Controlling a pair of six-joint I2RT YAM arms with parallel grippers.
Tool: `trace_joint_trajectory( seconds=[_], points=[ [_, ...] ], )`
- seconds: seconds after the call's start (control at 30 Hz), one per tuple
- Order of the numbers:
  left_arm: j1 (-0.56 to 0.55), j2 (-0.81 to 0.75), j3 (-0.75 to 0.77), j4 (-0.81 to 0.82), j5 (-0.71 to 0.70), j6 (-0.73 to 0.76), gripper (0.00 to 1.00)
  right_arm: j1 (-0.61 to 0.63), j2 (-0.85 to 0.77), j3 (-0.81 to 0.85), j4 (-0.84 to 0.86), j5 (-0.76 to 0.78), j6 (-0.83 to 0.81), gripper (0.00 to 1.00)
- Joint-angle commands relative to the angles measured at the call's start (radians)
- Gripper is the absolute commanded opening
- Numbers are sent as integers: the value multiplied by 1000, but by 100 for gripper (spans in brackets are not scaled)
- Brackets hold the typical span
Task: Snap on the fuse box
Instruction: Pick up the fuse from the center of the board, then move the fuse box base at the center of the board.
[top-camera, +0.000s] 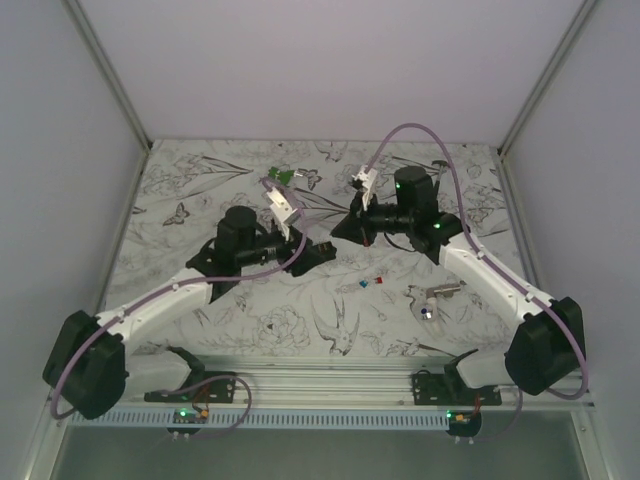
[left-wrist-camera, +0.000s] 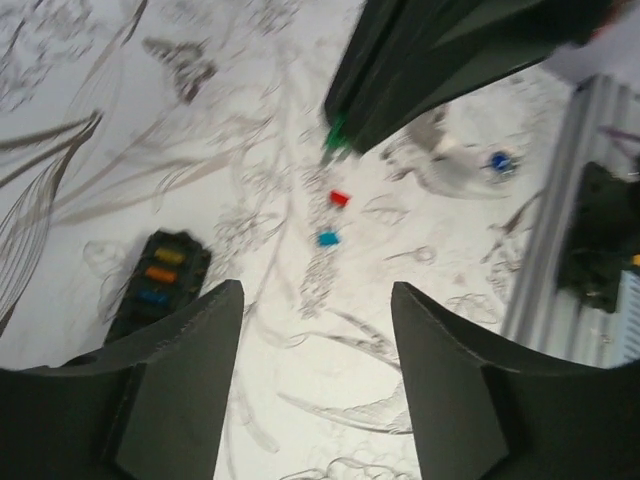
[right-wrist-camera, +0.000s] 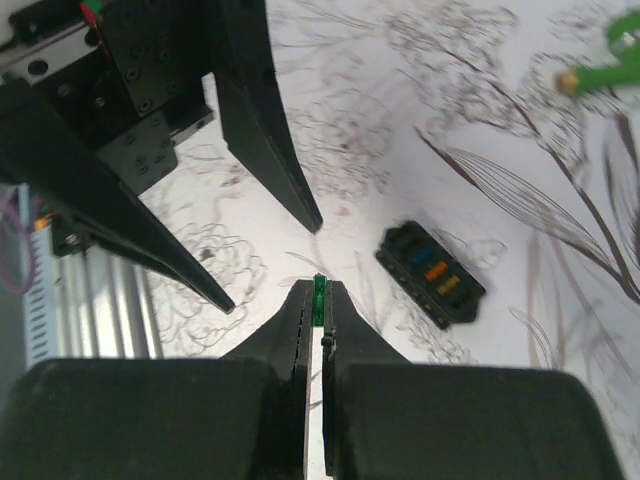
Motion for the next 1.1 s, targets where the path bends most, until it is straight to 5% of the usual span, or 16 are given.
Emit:
trace_joint_trajectory(
  seconds=[0.0, 0.17, 0.5, 1.07],
  points=[
    [26, 102, 75, -153, -145, 98, 70, -14, -20, -19, -14, 293, 96, 0],
    [40, 284, 187, -199, -197, 101, 80, -47, -12, -63, -11, 464, 149, 0],
    [68, 612, 440, -281, -218, 86, 77, -63, 12, -91, -10, 546, 176, 0],
    [74, 737, 466, -343, -25, -9, 41, -63, 82, -84, -34, 577, 205, 0]
  ],
)
